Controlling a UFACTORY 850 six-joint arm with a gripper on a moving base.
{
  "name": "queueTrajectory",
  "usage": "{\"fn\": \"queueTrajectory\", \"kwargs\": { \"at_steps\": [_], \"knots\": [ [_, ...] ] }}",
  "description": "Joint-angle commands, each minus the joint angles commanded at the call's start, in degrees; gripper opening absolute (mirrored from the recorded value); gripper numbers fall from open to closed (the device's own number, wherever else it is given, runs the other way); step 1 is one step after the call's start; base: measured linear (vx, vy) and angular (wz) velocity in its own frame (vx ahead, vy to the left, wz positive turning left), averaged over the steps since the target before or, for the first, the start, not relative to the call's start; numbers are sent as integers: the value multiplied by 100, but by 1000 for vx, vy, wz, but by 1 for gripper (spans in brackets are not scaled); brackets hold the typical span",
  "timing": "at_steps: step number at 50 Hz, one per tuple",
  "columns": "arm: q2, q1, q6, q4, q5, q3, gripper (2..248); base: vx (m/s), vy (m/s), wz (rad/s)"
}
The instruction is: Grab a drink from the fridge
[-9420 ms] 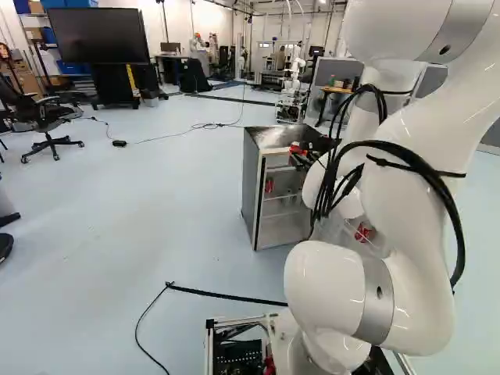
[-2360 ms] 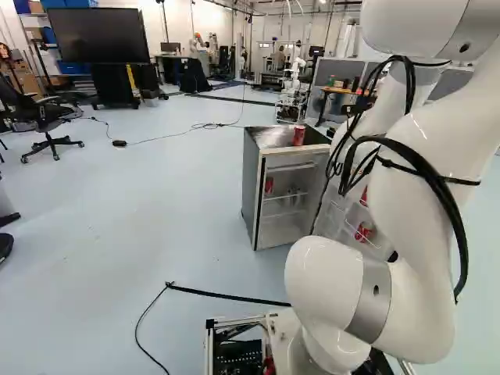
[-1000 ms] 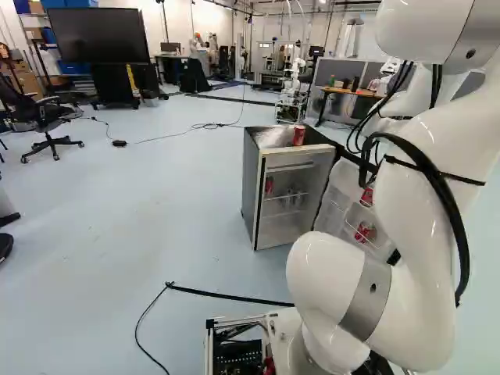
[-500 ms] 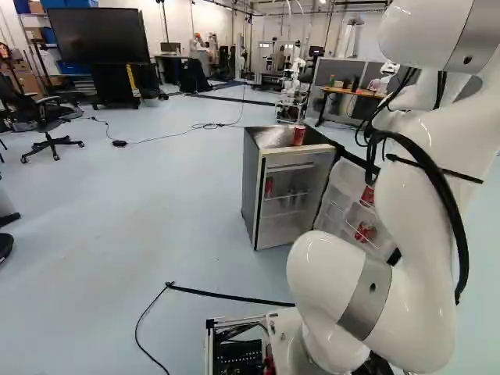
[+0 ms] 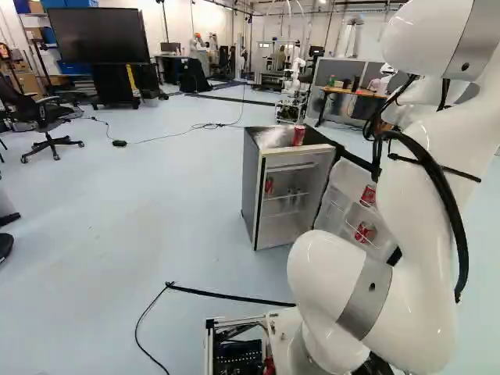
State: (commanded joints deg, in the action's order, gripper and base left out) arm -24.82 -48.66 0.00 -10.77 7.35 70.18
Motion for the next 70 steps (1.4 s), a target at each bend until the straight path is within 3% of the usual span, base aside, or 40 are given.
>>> {"fn": "queueTrajectory", "kwargs": {
  "at_steps": [61,70],
  "knots": [
    [-830,-326,0,0,-3621,1969,247,0,0,0],
    [-1017,-361,0,0,-3829,2194,247,0,0,0]
  ]
}}
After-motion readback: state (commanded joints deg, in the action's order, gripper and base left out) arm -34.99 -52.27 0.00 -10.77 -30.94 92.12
